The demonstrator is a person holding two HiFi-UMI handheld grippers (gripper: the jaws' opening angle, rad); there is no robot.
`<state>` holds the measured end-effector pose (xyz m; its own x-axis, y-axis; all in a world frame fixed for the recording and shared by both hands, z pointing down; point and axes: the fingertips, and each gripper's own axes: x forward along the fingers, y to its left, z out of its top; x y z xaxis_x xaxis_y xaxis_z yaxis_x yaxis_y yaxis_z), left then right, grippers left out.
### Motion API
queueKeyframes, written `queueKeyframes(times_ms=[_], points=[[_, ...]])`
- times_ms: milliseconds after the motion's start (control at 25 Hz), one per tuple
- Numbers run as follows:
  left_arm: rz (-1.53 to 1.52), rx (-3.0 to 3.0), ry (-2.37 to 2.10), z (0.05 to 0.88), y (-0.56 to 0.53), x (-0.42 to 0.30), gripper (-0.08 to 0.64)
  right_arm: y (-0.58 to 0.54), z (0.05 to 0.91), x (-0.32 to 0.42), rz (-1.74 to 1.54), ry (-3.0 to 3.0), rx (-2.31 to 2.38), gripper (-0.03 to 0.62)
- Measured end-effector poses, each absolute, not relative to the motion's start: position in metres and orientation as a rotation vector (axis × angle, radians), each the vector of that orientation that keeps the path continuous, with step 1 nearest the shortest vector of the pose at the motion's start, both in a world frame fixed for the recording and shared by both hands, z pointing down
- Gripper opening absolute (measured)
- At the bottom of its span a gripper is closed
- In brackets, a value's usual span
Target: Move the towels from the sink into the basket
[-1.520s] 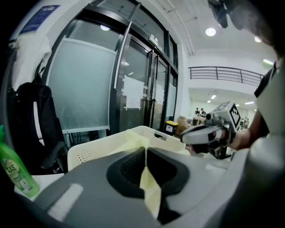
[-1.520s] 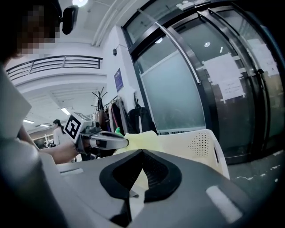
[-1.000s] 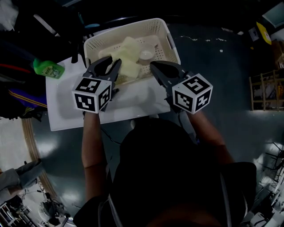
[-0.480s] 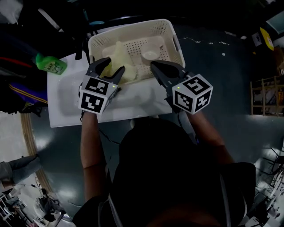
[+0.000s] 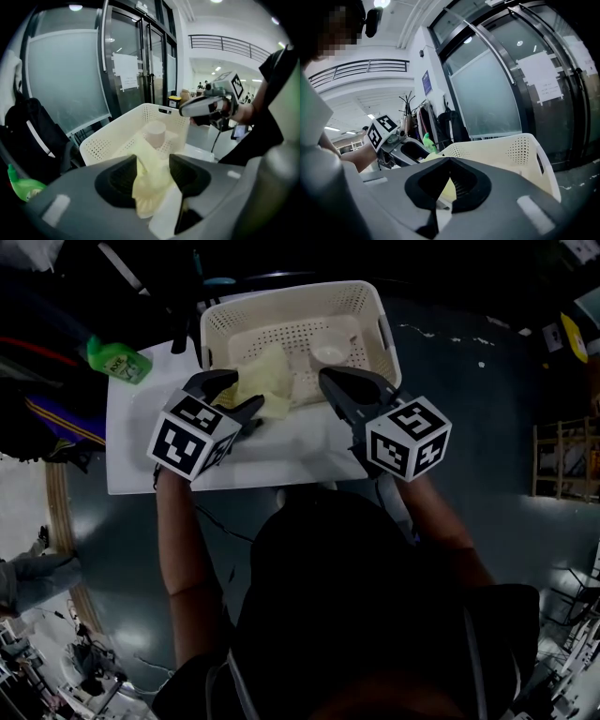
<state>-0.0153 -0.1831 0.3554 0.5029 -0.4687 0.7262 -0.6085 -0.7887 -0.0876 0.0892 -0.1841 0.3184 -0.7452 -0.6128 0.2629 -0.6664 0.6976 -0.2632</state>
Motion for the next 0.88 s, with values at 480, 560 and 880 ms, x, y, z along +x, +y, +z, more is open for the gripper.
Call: queueKeyframes(times_ms=[480, 560, 880], points=[[1.219, 2.471, -1.031, 0.356, -0.168, -0.054, 0.215, -0.177, 0.316, 0.076, 0.508, -2.779, 0.985, -0.006], [1.053, 2.503, -1.174, 0.340, -0.183, -0.054, 0.215, -0.175, 0.316, 0.077, 0.510, -2.779, 0.984, -0.006], [0.688, 2.582, -1.412, 0.306, -0.200, -0.042, 0.120, -0.171, 0.316, 0.073, 0.508, -2.786, 0.962, -0.006]])
